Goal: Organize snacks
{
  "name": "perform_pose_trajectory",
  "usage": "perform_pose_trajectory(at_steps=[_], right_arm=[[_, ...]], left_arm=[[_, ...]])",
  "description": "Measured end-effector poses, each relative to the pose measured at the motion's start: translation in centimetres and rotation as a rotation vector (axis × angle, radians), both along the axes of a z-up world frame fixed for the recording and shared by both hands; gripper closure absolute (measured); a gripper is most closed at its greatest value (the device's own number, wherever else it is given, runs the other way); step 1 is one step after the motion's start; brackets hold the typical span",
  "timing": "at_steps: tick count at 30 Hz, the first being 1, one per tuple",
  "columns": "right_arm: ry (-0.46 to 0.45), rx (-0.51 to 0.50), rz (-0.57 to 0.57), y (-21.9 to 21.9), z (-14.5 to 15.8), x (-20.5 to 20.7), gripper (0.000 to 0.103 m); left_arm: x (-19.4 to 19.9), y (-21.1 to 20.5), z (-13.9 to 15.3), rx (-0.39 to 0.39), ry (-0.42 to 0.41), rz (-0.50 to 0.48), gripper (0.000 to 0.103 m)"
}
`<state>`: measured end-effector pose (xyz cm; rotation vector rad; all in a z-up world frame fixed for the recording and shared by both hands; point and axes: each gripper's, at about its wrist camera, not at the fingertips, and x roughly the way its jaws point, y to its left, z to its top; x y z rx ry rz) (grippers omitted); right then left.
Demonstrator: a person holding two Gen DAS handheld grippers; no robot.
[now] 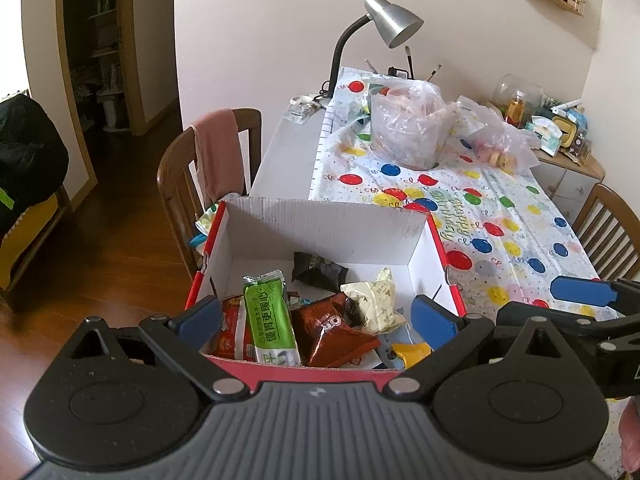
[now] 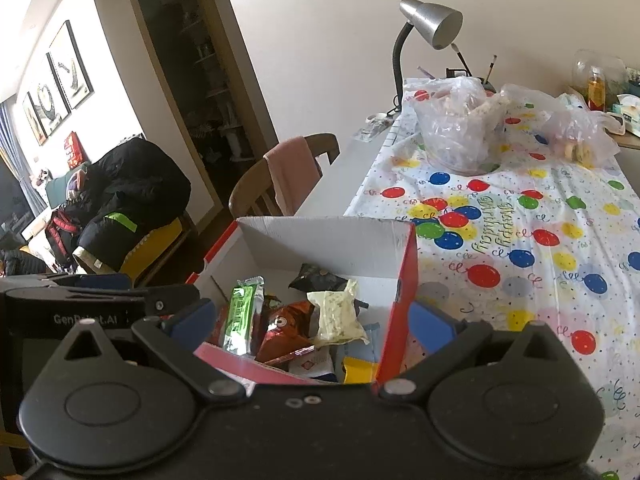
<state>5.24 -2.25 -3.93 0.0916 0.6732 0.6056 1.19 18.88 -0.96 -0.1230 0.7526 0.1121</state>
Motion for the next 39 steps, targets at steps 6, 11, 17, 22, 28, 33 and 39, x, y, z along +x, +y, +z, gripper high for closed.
perform_pose_trajectory(at_steps=[6,11,17,22,28,33,39], right_arm=[[0.002,-0.001,0.0,0.0,0.0,0.1,0.0],[0.002,0.001,-0.001,0.0,0.0,0.1,0.0],[0.004,0.003,-0.002,-0.1,-0.1,-0.1,0.0],[0.002,0.001,-0.01,-0.3,-0.1,-0.4,0.0],[0.002,-0.005,-0.025,-0.4,0.0,-0.4,0.0],[0.002,-0.017,-0.035,-0.5,-0.1,-0.4,0.0],[0.003,-0.026,-0.05,-0.5,-0.1,-0.2,0.0]], left_arm=[[0.1,0.0,0.0,-0.001,-0.001,0.0,0.001],[0.0,-0.1,0.0,-0.002,0.003,-0.004,0.001],[-0.3,-0.5,0.1,0.003,0.004,-0.007,0.001],[-0.4,-0.6,0.1,0.001,0.003,-0.009,0.001],[-0.8,-0.8,0.2,-0.002,-0.001,-0.014,0.001],[-1.0,-0.8,0.4,-0.003,-0.004,-0.014,0.001],[-1.5,-0.6,1.0,-0.009,-0.022,-0.016,0.001]])
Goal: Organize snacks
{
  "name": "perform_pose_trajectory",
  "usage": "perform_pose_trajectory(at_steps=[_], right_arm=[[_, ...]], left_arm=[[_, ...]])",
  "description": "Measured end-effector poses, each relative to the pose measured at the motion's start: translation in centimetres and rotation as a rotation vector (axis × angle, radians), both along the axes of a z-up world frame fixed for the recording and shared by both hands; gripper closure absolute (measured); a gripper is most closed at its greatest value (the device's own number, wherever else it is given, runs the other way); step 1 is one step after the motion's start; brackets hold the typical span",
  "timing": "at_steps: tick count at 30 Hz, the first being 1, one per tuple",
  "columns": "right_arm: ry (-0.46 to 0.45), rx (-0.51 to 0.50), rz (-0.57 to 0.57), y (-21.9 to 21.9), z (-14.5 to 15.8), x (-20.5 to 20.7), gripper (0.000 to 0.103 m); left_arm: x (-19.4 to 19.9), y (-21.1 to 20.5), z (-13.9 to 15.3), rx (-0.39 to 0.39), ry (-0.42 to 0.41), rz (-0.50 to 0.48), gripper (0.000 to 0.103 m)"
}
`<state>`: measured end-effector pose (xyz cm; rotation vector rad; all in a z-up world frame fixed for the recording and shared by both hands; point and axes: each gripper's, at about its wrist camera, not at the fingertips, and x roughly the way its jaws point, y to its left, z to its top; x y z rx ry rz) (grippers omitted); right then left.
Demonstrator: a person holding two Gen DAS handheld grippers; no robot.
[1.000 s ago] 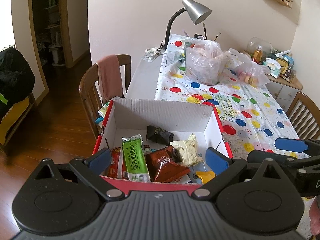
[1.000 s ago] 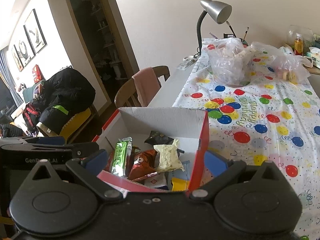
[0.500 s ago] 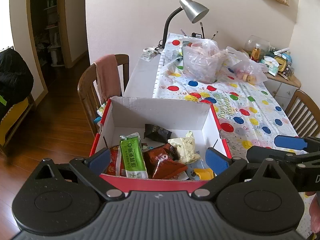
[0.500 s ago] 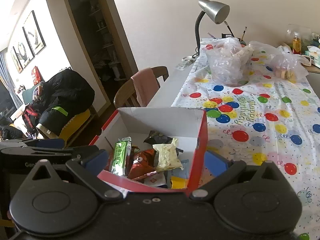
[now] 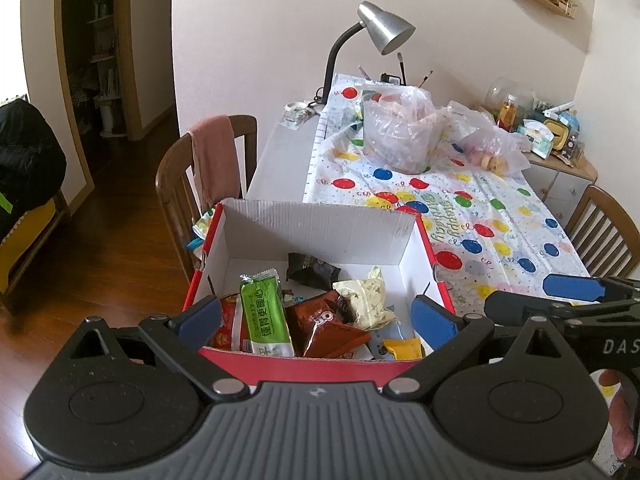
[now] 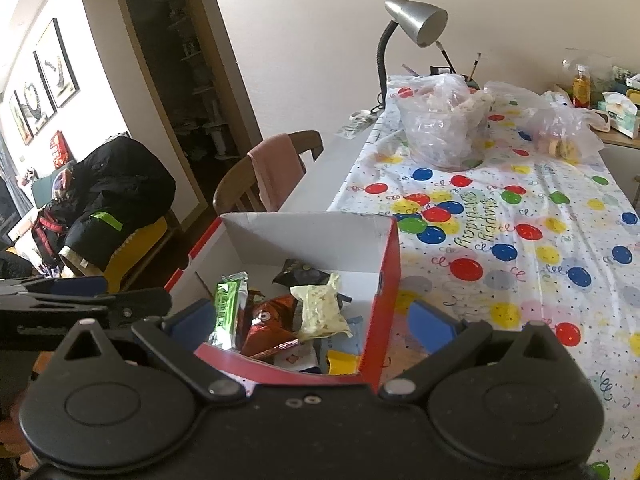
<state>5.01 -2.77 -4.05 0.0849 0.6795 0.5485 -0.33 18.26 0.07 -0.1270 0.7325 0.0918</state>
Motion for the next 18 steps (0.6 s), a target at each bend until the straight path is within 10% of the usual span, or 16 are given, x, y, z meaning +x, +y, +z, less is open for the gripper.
perform_pose_trajectory(at_steps=[18], right_arm=[[0.007,-0.007,-0.027,-0.95,0.09,-0.03,0.0]], left_arm=[[-0.46,-0.03,0.18,-0.013,-0.002,-0.01,0.001]])
